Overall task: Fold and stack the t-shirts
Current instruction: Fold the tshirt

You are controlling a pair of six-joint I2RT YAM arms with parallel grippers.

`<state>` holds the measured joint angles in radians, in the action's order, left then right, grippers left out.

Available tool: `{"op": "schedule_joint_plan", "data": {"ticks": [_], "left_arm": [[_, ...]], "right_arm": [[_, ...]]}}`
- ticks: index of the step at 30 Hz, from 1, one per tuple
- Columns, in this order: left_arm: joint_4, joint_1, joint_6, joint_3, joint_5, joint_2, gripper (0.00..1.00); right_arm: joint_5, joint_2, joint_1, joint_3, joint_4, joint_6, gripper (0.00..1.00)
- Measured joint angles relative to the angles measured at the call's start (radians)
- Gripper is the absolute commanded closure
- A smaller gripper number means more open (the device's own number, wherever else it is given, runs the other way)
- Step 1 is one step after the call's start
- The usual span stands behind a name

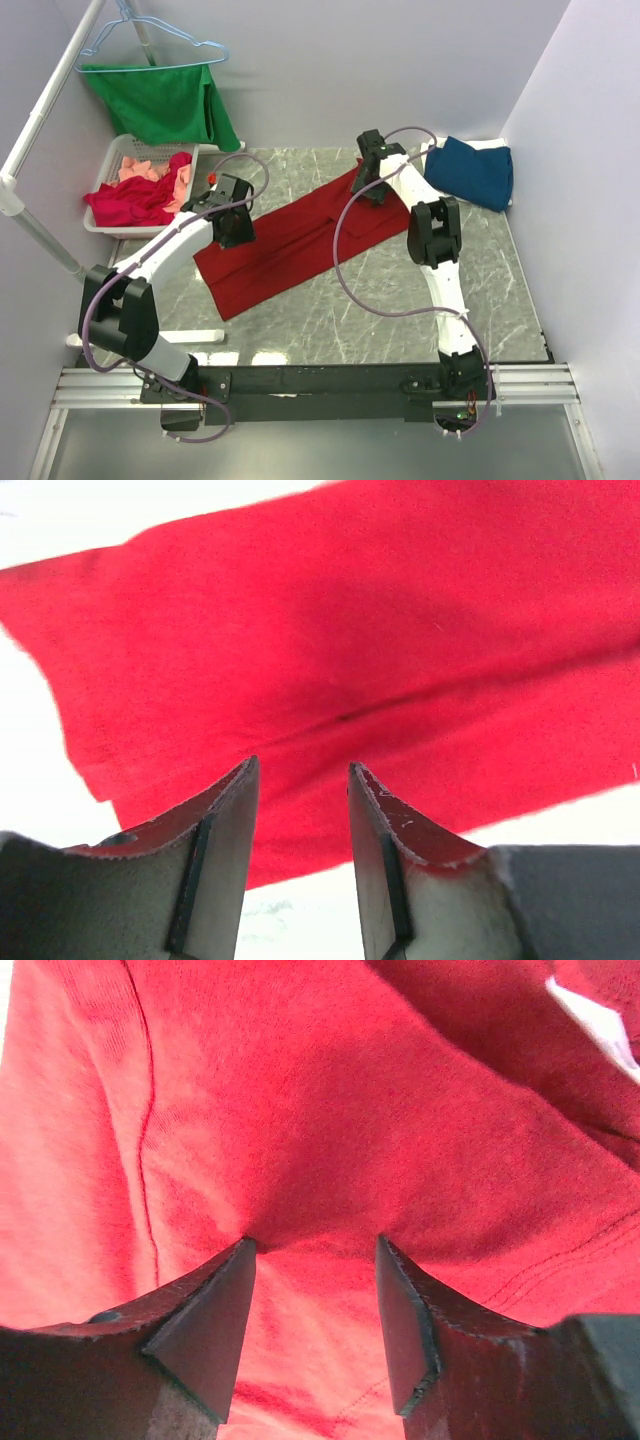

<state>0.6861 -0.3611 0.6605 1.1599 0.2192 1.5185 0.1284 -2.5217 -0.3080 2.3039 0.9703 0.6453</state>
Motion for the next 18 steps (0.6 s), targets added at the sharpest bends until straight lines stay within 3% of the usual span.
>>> {"op": "schedule_joint_plan", "data": {"ticks": [4,10,18], "left_arm": [[-0.031,-0.020,-0.040,0.000,-0.067,0.000,0.52],[-0.146,-0.056,-0.087,0.035,-0.159,0.051,0.51],[-0.320,-0.127,-0.171,0.296,-0.199,0.382,0.56]], "right_arm": [[-0.073,0.021,0.029,-0.048,-0.109,-0.010,0.43],[-0.145,0.143,0.056,-0.259,-0.301,-0.050,0.43],[-0.148,0.462,0.067,-0.400,-0.380,-0.093,0.42]]}}
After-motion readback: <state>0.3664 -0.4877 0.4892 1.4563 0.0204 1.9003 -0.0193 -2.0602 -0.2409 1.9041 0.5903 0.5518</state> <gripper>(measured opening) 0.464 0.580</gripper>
